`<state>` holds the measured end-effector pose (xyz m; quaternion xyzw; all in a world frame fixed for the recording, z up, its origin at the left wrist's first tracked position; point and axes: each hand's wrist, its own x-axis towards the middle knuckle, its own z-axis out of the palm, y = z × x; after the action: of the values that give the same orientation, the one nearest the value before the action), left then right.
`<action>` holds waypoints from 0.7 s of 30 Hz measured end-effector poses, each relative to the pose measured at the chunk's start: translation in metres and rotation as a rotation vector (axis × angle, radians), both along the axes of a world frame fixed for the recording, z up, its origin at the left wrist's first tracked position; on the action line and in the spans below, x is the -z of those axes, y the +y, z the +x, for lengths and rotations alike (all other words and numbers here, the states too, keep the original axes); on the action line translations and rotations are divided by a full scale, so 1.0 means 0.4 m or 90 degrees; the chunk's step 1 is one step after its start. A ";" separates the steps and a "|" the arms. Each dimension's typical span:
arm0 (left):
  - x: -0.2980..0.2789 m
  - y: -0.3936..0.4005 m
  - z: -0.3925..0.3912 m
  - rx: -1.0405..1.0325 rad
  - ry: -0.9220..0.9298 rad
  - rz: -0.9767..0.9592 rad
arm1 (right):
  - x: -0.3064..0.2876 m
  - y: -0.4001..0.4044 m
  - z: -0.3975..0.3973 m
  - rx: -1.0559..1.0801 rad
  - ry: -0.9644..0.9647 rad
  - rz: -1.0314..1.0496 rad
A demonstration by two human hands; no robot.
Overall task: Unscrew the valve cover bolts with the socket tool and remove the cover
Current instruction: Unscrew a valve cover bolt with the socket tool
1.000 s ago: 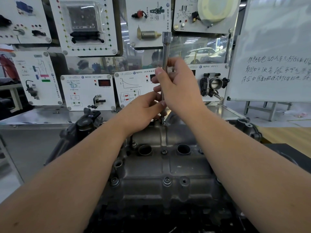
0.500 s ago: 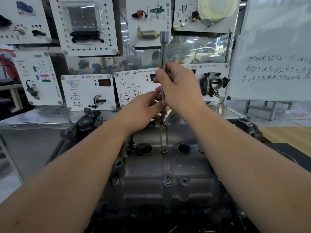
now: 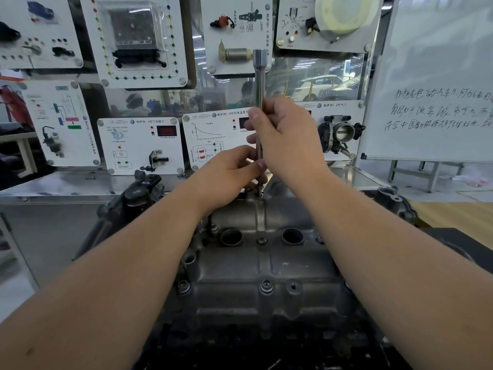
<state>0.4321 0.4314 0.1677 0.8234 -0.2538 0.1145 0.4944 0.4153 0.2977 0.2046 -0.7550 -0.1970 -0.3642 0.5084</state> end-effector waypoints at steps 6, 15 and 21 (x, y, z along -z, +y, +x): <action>-0.003 -0.004 -0.007 0.019 0.000 -0.007 | 0.003 0.005 0.006 -0.024 0.008 0.016; 0.001 0.000 0.002 0.017 0.002 -0.012 | 0.002 0.004 0.002 -0.022 -0.007 -0.016; 0.000 -0.001 0.002 0.022 0.000 -0.016 | 0.001 0.004 0.003 -0.050 0.011 0.040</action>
<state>0.4330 0.4309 0.1678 0.8128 -0.2664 0.1088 0.5065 0.4164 0.2992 0.2040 -0.7334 -0.2109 -0.3435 0.5474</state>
